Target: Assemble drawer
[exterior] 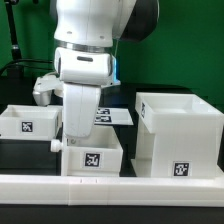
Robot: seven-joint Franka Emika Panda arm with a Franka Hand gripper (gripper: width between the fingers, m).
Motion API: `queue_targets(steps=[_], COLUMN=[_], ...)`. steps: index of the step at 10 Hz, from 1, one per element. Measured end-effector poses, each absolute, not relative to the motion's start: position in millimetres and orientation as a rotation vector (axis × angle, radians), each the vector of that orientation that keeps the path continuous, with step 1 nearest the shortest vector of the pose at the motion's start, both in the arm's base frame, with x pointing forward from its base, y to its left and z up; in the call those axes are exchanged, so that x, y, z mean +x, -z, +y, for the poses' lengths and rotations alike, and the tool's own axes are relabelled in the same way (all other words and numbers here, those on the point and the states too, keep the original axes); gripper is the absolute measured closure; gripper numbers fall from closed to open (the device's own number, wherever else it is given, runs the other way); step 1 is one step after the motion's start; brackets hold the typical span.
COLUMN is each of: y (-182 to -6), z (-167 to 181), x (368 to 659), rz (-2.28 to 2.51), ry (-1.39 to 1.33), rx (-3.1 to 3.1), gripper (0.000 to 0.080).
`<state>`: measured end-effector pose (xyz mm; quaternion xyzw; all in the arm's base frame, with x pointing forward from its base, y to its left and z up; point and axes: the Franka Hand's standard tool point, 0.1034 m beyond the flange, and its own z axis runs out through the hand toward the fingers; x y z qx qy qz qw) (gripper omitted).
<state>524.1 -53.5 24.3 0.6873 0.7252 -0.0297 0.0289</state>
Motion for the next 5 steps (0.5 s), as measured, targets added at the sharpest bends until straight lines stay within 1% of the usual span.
queue_targets(steps=[2,5], y=[-24.0,-19.7], z=[-53.2,-42.3], x=[526.0,529.4], rz=[2.223,2.175], ry=[0.056,0.025], rx=[2.107,2.141], gripper=[0.0757,0.0757])
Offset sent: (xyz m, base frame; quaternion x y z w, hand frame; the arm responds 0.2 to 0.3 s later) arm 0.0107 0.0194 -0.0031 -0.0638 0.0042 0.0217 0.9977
